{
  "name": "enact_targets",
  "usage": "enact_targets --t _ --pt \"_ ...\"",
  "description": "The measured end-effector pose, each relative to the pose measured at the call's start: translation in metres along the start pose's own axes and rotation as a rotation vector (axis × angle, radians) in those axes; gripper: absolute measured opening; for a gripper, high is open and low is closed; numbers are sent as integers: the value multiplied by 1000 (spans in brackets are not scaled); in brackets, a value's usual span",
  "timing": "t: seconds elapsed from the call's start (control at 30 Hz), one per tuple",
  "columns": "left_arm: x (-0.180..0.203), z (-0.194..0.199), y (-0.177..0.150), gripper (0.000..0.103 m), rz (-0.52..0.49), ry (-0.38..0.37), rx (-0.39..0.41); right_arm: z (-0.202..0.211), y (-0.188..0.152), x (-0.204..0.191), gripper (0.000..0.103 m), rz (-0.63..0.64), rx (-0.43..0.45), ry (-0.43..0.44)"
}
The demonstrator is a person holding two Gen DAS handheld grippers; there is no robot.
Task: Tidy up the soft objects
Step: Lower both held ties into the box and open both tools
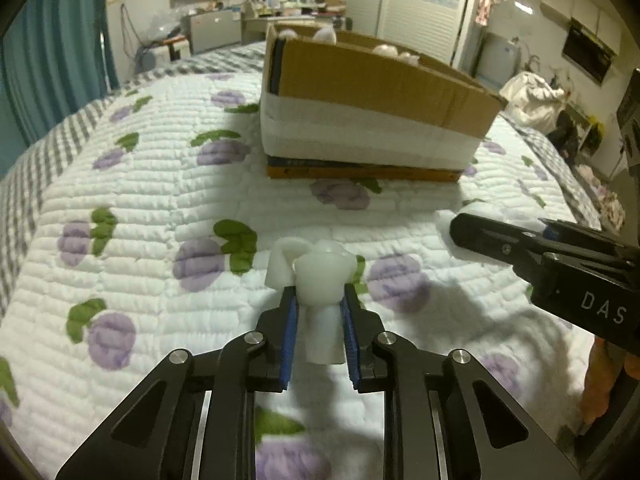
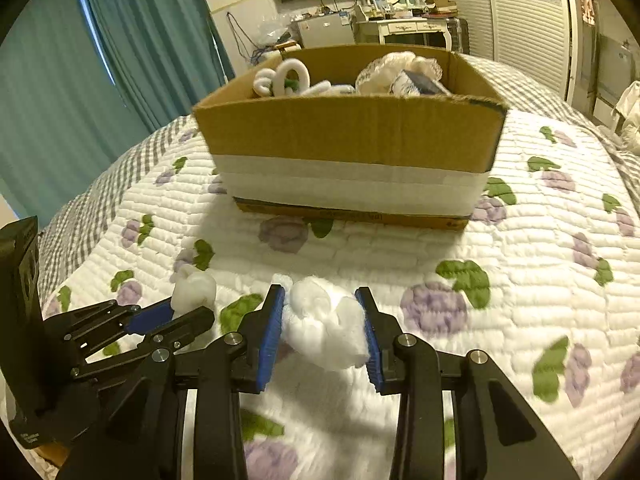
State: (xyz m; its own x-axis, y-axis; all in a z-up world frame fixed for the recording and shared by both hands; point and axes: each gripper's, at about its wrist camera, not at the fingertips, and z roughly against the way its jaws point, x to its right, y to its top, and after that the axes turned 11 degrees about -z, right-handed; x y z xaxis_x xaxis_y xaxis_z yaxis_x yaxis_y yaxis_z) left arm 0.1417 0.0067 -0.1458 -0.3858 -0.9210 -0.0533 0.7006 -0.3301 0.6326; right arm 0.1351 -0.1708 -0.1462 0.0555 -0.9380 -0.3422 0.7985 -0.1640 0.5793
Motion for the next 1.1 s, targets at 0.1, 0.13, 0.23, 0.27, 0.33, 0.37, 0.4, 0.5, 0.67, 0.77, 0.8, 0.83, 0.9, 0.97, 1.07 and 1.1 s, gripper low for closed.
enact_targets --t 0.1,0.13,0.23,0.27,0.33,0.37,0.4,0.5,0.67,0.77,0.8,0.83,0.9,0.97,1.07,1.1 --pt "6 18 2 20 -10 16 25 18 -6 -5 36 5 22 -5" --pt "8 27 3 20 -10 19 39 27 -7 -5 36 1 33 0" --pt "13 53 7 20 -21 32 81 49 -9 -5 36 -11 59 12" --pt "15 62 9 20 -27 36 97 57 -10 -6 36 -14 69 17" --pt "20 79 14 20 -41 44 120 72 -12 -10 36 -14 89 20" --pt "22 85 17 20 -48 46 126 81 -12 -11 36 -14 101 23" --pt "25 94 21 20 -59 51 131 89 -12 -13 36 -12 112 26" --pt "34 115 32 20 -91 57 161 116 -10 -17 36 -7 150 31" --pt "43 145 63 20 -118 57 231 159 16 -28 36 25 227 39" --pt "42 152 84 20 -118 54 255 181 41 -37 36 62 282 38" --pt "42 152 93 20 -122 61 266 185 50 -39 36 66 292 44" --pt "41 151 100 20 -124 67 274 188 60 -40 36 68 300 51" --pt "38 149 118 20 -125 72 293 190 81 -40 36 69 311 63" --pt "32 141 139 20 -123 64 308 186 104 -40 36 77 320 63" --pt "23 123 165 20 -125 78 323 173 135 -38 36 82 332 50" --pt "20 115 172 20 -126 81 325 167 145 -36 36 79 332 49"
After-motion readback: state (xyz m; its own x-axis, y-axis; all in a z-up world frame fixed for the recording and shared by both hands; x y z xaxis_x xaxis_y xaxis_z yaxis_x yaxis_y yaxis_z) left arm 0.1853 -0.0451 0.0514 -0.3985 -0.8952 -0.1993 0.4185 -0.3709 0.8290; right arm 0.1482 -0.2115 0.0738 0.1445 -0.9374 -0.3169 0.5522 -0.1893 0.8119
